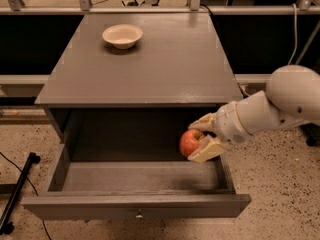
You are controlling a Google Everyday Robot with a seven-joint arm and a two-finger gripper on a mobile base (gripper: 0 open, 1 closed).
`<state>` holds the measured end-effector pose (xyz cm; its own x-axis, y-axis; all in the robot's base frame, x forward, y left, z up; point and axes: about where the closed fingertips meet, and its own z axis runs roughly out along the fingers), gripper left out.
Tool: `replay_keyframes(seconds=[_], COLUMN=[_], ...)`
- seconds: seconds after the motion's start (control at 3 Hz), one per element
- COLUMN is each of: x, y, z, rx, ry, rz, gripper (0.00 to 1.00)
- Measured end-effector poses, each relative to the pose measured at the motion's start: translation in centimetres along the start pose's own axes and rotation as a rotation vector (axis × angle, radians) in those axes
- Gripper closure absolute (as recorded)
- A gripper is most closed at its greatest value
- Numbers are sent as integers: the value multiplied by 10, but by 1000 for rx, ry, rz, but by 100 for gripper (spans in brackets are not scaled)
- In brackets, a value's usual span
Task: Place apple into top drawer
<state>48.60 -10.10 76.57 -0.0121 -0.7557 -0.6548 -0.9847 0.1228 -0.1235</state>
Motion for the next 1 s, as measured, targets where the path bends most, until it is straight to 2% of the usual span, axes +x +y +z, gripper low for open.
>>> replay_keyframes(seconds=[0.33,0.67,1.0], x=[7,9,8], y=[3,3,4], z=[47,80,107], rx=[38,53,54], ry=[-64,-86,-74], rz=[-60,-98,-127], gripper=[100,100,87])
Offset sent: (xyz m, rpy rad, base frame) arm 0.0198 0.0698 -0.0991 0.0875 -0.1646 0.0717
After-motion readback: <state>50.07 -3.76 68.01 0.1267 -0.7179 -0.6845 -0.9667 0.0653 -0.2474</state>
